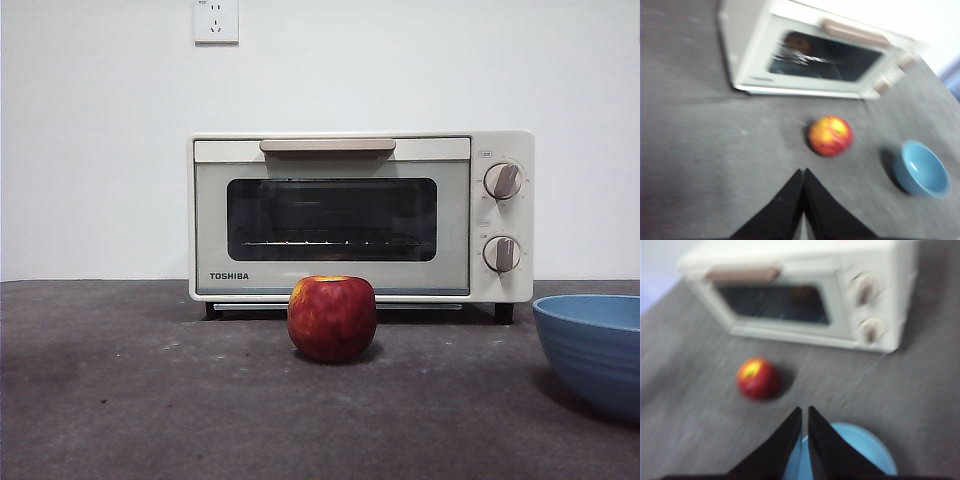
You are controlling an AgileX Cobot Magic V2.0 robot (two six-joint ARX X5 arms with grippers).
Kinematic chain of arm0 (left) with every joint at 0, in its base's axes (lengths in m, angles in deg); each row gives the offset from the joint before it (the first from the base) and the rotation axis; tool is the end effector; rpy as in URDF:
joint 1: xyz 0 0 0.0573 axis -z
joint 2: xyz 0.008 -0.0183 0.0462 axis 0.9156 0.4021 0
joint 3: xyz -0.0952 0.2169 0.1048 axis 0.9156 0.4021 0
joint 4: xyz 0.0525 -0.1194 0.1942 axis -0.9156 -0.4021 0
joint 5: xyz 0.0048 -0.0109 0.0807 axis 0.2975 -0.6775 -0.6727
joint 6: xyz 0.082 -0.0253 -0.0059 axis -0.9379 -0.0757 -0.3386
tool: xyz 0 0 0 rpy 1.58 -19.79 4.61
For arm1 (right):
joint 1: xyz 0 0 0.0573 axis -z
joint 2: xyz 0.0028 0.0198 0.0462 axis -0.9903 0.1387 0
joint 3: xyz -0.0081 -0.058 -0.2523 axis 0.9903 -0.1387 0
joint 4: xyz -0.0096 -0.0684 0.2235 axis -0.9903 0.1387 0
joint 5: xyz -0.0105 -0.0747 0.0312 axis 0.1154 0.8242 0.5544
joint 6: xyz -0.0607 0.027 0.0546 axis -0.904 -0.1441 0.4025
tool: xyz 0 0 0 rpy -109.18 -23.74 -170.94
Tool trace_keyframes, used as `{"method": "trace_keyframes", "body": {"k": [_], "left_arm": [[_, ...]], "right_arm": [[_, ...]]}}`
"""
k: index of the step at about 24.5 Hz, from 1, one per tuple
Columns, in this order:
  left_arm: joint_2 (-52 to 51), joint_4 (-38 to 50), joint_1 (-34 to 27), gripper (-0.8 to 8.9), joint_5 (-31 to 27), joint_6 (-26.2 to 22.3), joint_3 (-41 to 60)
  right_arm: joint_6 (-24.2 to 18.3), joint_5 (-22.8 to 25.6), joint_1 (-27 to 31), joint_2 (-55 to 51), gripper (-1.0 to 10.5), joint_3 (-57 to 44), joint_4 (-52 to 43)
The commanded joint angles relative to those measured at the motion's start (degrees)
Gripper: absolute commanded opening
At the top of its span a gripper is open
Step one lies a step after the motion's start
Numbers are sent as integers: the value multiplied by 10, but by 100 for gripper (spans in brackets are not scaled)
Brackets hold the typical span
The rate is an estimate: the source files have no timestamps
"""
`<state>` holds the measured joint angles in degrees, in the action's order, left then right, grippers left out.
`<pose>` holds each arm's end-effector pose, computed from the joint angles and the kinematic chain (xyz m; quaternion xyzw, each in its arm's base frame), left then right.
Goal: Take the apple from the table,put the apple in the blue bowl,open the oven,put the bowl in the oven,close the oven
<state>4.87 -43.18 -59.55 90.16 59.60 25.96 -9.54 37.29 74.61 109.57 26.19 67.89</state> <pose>0.1184 -0.0477 0.2692 -0.1512 0.2561 -0.2572 0.9195 0.1302 0.0466 0.2752 0.1036 0.2549 0.2428 0.9302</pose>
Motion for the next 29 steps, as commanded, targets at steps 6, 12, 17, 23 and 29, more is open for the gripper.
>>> {"method": "trace_keyframes", "body": {"k": [6,12,17,23,29], "left_arm": [[44,-40,77,7,2,-40,-47],[49,-40,80,7,2,-40,-47],[49,-40,80,7,2,-40,-47],[49,-40,80,7,2,-40,-47],[49,-40,80,7,2,-40,-47]], "right_arm": [[-94,1,-94,88,4,122,136],[-94,1,-125,93,8,127,133],[-41,2,-127,107,509,128,133],[-30,2,-145,167,509,128,106],[14,54,-233,296,509,158,-10]]}}
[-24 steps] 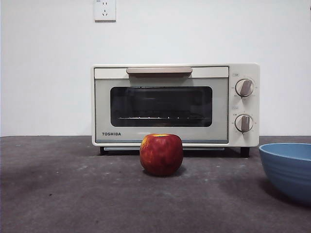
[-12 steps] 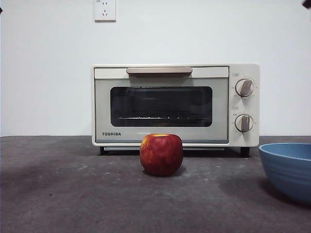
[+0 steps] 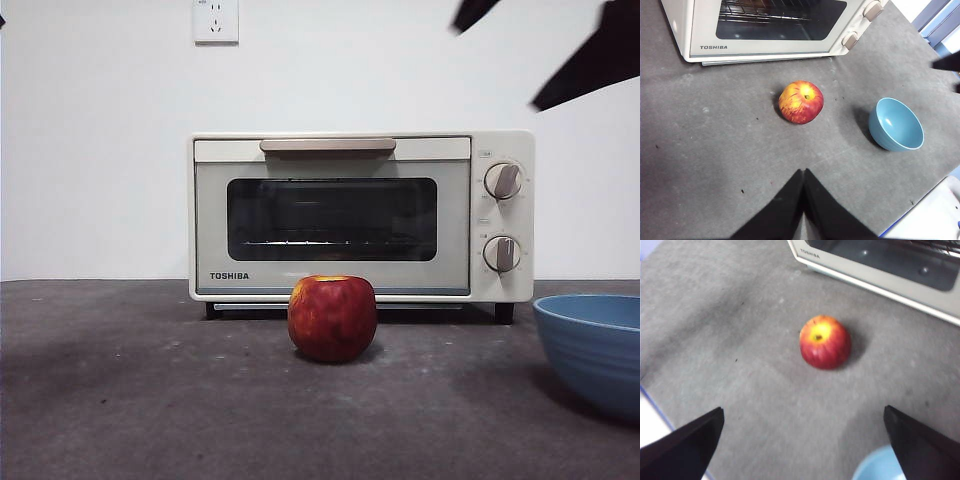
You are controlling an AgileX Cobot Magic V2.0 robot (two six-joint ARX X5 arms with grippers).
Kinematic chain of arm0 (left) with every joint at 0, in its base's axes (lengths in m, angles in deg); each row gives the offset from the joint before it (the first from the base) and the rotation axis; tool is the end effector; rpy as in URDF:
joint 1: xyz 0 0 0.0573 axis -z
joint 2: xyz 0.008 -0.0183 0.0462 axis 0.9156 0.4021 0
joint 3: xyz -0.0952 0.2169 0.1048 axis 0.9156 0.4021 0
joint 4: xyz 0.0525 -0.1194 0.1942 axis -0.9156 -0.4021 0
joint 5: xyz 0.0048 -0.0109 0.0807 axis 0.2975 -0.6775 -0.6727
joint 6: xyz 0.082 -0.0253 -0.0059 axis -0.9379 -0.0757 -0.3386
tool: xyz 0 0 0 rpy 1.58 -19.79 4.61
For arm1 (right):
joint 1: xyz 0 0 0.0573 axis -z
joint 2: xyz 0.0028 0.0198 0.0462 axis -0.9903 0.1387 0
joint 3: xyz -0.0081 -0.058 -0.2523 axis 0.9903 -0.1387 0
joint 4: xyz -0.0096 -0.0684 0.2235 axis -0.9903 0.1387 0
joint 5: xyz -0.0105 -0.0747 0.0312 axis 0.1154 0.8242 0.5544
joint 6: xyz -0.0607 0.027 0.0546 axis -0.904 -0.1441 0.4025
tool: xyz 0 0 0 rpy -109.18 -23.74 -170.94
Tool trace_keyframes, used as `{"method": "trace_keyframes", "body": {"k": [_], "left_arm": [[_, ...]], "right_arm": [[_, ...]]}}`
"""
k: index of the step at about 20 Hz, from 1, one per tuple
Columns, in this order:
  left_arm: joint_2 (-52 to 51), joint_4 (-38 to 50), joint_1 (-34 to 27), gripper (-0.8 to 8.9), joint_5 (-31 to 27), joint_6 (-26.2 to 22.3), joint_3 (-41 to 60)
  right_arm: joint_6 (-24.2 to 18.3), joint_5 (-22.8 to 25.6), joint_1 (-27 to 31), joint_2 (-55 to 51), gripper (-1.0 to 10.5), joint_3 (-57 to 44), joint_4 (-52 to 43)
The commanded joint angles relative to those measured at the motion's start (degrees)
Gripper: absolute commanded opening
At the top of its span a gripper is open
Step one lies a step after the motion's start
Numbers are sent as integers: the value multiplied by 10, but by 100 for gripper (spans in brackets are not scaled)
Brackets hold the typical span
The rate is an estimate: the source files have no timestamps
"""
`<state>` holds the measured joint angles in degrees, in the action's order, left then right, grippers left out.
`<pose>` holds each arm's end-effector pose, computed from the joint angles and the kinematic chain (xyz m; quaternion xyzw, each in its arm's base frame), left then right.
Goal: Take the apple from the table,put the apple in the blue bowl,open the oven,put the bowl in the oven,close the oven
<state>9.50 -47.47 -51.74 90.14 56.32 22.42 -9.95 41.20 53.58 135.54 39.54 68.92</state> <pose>0.1173 -0.0650 0.2722 -0.1116 0.3011 -0.3183 0.8920 0.1791 0.1252 0.2800 0.0344 0.3776 0.3571 0.8536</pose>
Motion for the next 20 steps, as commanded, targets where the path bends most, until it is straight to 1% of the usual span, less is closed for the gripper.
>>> {"method": "trace_keyframes", "body": {"k": [1,3,5,7,11,13,14,20], "left_arm": [[3,3,2,7,3,-7,-11],[3,3,2,7,3,-7,-11],[3,3,2,7,3,-7,-11],[3,3,2,7,3,-7,-11],[3,3,2,7,3,-8,-11],[3,3,2,7,3,-8,-11],[3,3,2,7,3,-8,-11],[3,3,2,7,3,-9,-11]], "right_arm": [[18,28,-37,65,509,39,-24],[17,62,-60,136,509,81,-25],[17,70,-76,202,509,124,-29],[17,96,-91,264,509,160,-31],[17,112,-107,363,509,205,-40],[26,116,-111,395,509,210,-63],[32,126,-111,404,509,210,-73],[35,151,-112,452,509,210,-93]]}}
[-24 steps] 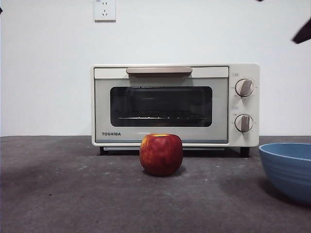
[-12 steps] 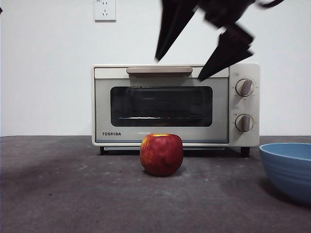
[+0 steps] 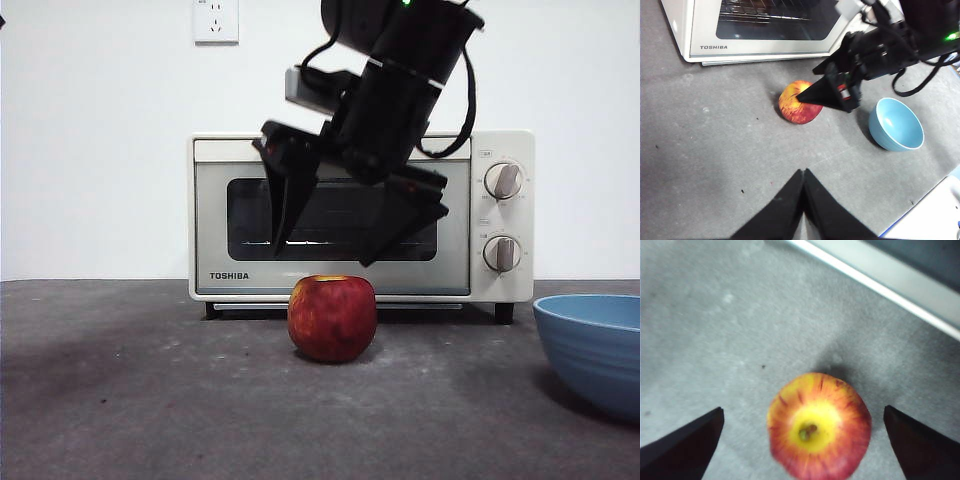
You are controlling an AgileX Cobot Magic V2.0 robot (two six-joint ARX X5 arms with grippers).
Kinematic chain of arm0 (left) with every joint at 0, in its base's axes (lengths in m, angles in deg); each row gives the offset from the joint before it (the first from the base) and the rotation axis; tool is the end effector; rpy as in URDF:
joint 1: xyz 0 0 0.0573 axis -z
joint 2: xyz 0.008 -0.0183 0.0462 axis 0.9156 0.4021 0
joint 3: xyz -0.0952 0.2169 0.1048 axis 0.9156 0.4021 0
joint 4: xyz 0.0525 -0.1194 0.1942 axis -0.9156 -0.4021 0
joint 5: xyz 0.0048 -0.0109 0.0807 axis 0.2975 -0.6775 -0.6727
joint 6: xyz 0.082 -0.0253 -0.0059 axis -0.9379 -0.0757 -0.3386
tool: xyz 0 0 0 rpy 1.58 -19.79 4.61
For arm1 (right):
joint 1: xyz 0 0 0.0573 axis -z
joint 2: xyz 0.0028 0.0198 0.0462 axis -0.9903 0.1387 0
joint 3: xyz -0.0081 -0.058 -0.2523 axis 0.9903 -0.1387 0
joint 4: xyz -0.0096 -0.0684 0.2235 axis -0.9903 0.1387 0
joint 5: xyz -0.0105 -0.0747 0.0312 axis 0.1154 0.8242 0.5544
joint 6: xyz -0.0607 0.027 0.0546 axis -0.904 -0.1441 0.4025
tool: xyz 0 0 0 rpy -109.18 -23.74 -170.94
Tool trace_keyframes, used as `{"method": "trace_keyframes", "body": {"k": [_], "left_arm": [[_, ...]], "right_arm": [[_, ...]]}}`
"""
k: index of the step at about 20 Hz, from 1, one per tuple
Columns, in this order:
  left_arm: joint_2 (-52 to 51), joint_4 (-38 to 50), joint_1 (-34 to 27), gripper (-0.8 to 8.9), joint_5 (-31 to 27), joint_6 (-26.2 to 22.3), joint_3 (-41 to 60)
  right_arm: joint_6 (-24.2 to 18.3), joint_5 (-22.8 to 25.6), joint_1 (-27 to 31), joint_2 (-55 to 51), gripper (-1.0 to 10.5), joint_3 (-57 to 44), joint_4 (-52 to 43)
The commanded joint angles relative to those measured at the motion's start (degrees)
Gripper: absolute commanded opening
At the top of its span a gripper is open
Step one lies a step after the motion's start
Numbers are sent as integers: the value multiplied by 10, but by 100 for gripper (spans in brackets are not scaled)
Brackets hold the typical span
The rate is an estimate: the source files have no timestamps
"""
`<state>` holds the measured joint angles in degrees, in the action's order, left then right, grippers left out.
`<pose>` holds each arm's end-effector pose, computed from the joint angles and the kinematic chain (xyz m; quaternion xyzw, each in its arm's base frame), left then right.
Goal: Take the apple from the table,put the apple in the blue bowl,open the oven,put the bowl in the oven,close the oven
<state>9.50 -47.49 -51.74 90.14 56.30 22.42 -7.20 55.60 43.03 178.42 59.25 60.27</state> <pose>0.1172 -0.0650 0.2722 -0.1115 0.3012 -0.3183 0.8919 0.2904 0.2441 0.1926 -0.0566 0.4776 0.2904 0.8273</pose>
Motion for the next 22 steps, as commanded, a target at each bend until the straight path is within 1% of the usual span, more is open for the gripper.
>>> {"method": "trace_keyframes", "body": {"k": [1,5,8,10,12,14,19,22], "left_arm": [[3,3,2,7,3,-9,-11],[3,3,2,7,3,-9,-11],[3,3,2,7,3,-9,-11],[3,3,2,7,3,-9,-11],[3,3,2,7,3,-9,-11],[3,3,2,7,3,-9,-11],[3,9,2,7,3,-9,-11],[3,25,2,7,3,-9,-11]], "right_arm": [[8,10,-6,31,509,13,-10],[22,10,-6,67,509,13,-14],[24,12,-9,75,501,13,-15],[25,15,-12,75,445,13,-19],[37,15,-12,75,364,13,-9],[37,14,-12,75,316,13,3],[37,14,-13,68,306,17,15],[35,14,-13,30,306,23,31]]}}
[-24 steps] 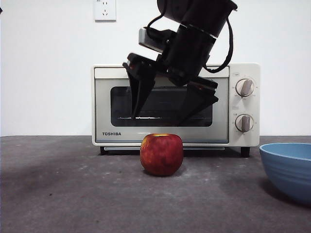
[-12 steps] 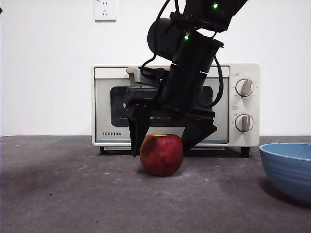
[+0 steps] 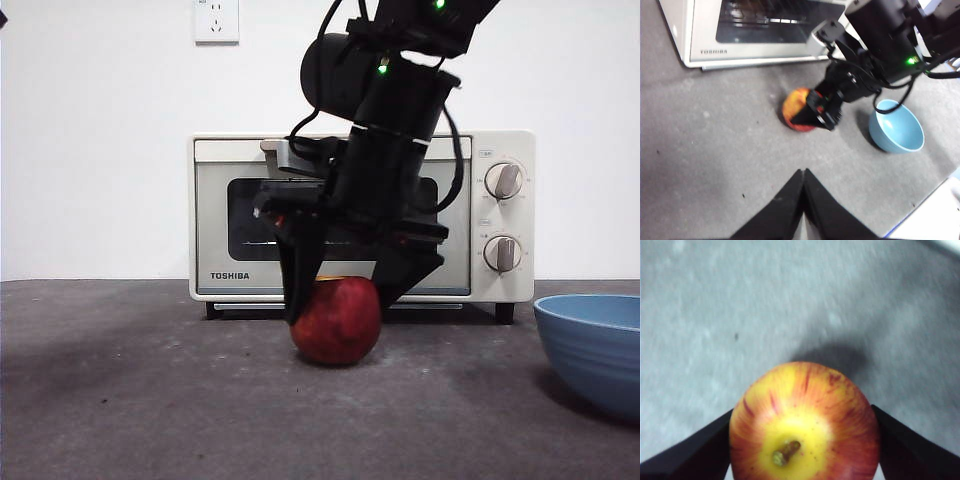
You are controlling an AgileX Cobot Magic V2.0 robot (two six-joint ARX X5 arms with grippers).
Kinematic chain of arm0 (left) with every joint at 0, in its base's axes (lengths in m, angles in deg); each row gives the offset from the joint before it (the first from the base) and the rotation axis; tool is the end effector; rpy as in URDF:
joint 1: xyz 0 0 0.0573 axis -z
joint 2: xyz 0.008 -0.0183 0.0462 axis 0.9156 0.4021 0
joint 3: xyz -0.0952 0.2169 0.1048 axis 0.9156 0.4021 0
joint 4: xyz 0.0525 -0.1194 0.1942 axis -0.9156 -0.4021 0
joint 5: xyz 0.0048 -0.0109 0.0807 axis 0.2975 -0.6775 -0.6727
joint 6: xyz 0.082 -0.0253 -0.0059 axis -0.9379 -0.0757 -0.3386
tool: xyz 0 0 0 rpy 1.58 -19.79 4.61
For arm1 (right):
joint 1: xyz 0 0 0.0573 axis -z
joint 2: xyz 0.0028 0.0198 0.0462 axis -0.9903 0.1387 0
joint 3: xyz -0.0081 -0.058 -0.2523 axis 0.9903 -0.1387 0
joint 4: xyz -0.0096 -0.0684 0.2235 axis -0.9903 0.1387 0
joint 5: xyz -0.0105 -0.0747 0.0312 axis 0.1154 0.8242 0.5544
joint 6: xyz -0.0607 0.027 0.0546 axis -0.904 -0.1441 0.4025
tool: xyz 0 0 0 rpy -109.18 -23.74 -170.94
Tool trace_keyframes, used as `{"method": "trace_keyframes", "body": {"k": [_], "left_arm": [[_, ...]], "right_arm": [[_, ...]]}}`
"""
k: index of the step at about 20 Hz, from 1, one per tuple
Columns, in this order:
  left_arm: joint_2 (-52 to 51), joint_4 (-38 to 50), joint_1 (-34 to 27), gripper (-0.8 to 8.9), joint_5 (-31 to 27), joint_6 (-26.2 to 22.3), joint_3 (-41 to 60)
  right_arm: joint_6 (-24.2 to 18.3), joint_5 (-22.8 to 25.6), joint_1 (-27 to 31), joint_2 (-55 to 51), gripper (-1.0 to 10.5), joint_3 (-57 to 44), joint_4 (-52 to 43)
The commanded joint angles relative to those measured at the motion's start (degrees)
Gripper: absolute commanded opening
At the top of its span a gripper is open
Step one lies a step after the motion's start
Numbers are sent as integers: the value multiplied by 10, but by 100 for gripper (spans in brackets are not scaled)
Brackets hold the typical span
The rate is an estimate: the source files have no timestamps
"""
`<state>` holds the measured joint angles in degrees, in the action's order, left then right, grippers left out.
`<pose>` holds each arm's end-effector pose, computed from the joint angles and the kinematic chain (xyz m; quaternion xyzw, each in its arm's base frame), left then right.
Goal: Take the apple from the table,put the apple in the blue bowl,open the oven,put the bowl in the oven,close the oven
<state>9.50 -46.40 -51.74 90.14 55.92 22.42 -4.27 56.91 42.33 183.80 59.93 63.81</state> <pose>0.1185 -0.0653 0.2743 -0.1077 0.2912 -0.3210 0.8948 0.2896 0.2473 0.1578 -0.0659 0.5392 0.2536 0.8004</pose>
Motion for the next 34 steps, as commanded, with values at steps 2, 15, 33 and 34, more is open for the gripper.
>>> {"method": "trace_keyframes", "body": {"k": [2,15,33,34], "left_arm": [[3,19,2,7,3,-5,-11],[3,23,2,7,3,-5,-11],[11,22,2,7,3,-5,-11],[11,22,2,7,3,-5,-11]], "right_arm": [[5,1,-7,-66,306,17,15],[11,147,-5,-425,307,-151,185],[52,117,81,-468,392,-416,-28],[52,116,81,-456,411,-416,-31]]}}
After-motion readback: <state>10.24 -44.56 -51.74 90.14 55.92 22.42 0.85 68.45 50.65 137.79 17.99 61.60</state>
